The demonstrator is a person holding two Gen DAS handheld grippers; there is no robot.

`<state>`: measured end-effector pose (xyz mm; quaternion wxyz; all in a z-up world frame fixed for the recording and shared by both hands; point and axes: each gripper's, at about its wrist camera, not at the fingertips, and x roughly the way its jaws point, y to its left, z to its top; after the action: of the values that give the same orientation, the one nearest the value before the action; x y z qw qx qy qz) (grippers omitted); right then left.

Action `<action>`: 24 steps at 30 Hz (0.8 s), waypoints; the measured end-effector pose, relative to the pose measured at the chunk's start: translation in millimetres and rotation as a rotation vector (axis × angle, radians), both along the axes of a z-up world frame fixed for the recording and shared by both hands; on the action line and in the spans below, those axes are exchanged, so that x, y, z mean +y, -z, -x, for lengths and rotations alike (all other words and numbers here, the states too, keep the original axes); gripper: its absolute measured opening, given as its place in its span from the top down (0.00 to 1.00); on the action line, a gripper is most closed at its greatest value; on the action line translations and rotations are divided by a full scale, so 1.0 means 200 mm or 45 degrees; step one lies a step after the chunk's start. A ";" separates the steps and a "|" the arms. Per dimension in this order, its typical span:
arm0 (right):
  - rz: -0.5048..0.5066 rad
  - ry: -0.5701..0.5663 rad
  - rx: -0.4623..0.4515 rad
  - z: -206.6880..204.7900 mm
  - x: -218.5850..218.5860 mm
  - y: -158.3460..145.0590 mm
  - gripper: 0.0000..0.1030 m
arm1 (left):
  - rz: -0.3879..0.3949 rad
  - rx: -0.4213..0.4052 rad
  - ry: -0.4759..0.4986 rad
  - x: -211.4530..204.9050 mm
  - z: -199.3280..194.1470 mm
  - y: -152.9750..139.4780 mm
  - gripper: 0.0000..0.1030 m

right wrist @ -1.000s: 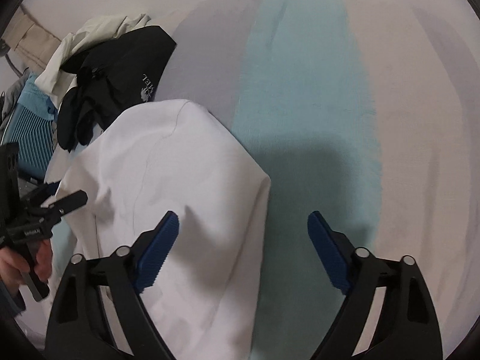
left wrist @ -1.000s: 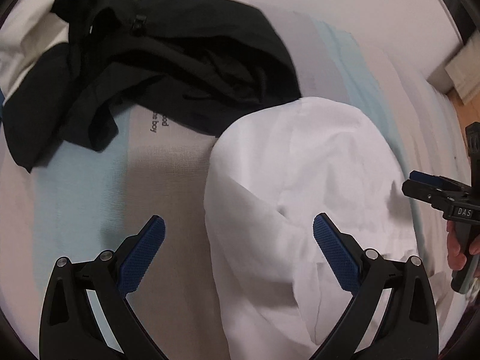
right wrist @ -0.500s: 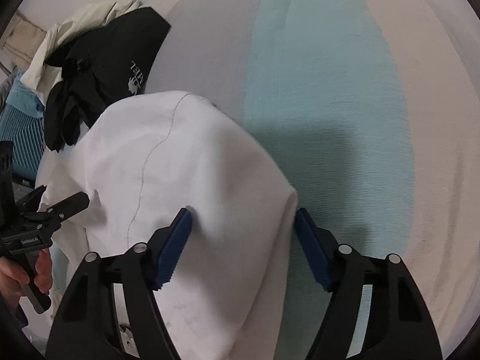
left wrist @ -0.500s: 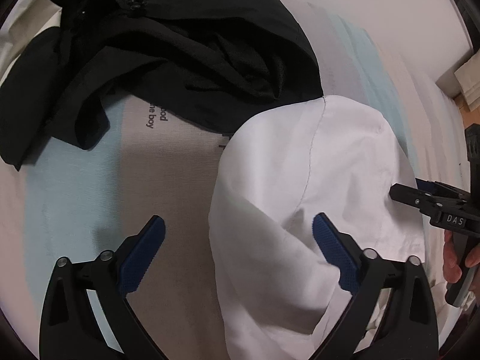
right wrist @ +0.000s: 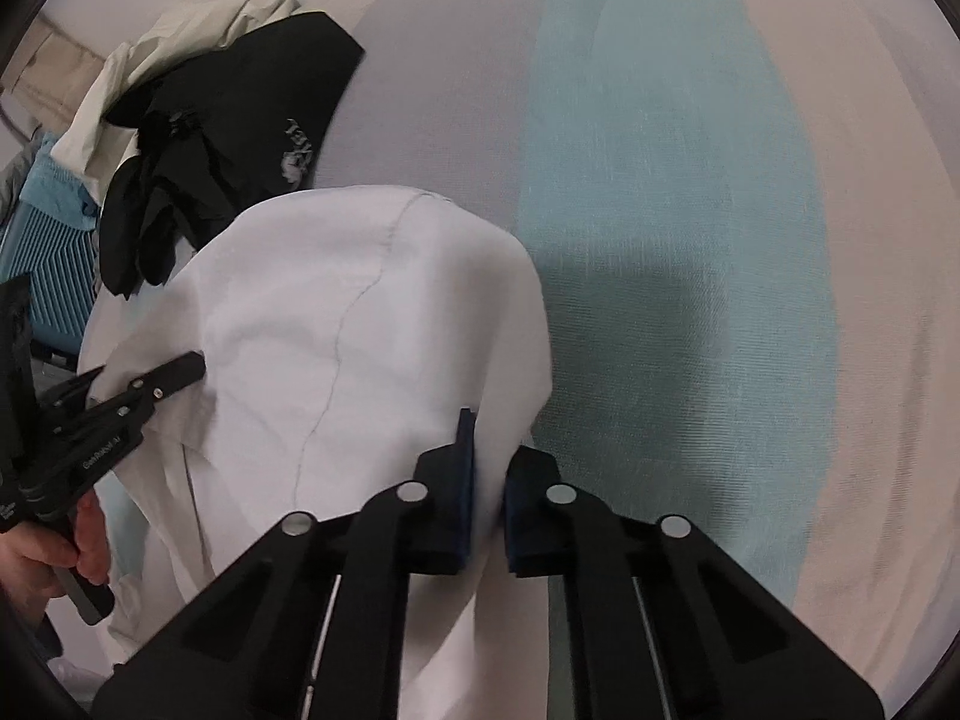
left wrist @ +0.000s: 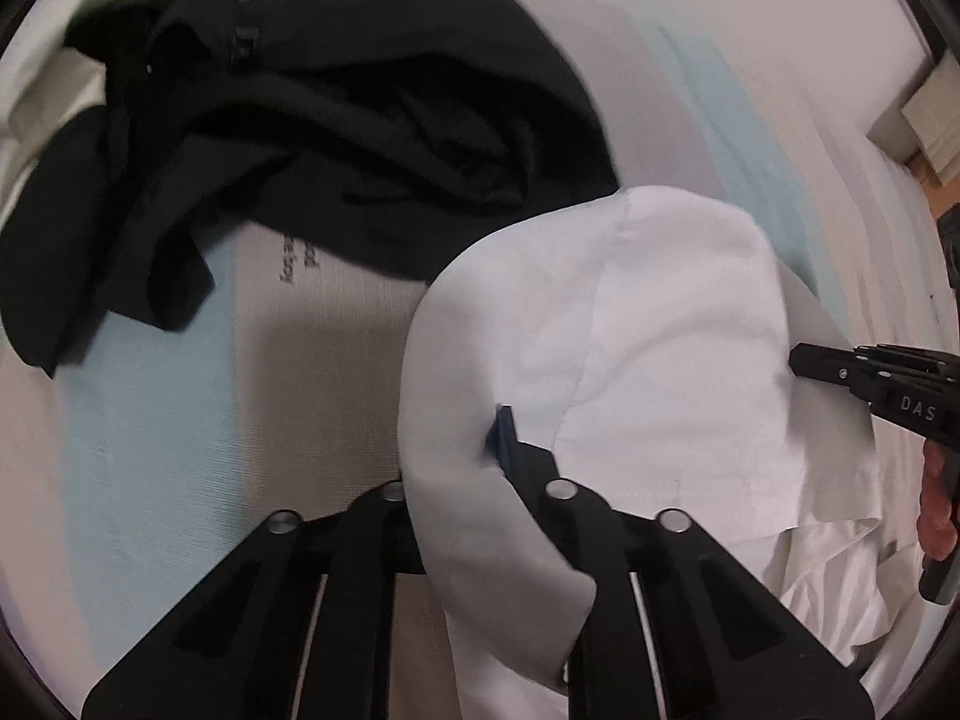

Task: Fold large clothes
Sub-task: 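Lift the hood with both tools and fold it toward the hem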

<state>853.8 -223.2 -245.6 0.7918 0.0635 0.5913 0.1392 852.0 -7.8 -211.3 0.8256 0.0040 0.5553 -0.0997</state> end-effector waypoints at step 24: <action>0.121 -0.125 -0.290 0.69 0.06 -0.62 0.96 | -0.107 -0.314 0.131 -0.04 0.64 -0.58 0.95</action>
<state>715.5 -211.5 -121.8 0.8482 -0.0192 0.5058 0.1559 723.1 -16.0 -94.6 0.8805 0.0793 0.4524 -0.1171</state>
